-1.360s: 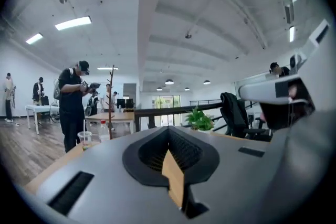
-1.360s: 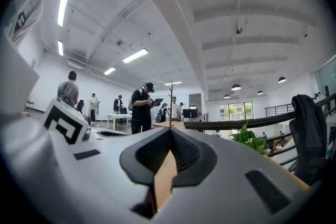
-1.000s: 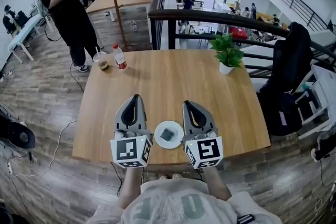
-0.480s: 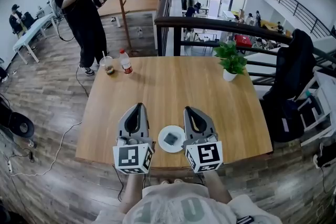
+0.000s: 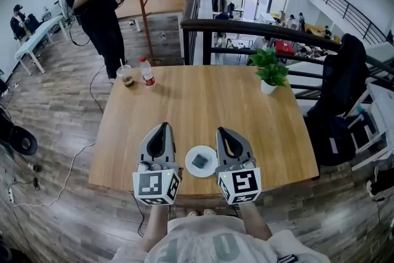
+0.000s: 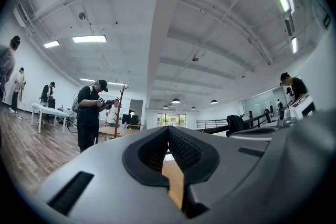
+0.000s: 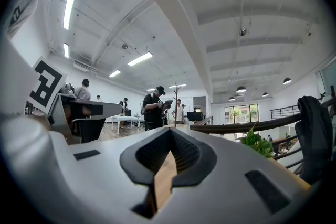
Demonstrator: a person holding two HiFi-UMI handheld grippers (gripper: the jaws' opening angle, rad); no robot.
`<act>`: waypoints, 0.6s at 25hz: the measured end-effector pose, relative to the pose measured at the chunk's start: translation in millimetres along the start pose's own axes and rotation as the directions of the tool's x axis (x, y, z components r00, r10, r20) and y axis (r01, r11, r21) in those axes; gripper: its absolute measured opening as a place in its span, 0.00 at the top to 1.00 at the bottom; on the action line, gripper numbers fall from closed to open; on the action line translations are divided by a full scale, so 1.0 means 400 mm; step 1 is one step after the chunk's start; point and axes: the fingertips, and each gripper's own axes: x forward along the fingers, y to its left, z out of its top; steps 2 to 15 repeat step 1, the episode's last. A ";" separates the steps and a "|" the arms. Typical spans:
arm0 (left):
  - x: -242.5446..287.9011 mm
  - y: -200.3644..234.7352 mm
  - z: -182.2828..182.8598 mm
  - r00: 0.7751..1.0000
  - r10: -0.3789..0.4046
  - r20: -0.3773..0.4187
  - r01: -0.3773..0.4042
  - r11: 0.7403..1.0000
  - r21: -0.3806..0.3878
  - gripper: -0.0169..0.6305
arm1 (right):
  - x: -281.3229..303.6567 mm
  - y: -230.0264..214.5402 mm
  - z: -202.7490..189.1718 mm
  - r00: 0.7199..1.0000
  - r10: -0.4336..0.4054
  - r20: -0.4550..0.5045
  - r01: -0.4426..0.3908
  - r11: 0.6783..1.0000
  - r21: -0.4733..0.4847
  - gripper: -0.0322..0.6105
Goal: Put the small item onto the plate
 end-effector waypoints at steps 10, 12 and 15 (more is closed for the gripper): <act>-0.001 -0.003 0.001 1.000 -0.001 0.001 0.001 1.000 -0.001 0.96 | -0.002 0.000 0.000 1.000 0.000 0.000 0.000 1.000 -0.002 0.92; -0.001 -0.003 0.001 1.000 -0.001 0.001 0.001 1.000 -0.001 0.96 | -0.002 0.000 0.000 1.000 0.000 0.000 0.000 1.000 -0.002 0.92; -0.001 -0.003 0.001 1.000 -0.001 0.001 0.001 1.000 -0.001 0.96 | -0.002 0.000 0.000 1.000 0.000 0.000 0.000 1.000 -0.002 0.92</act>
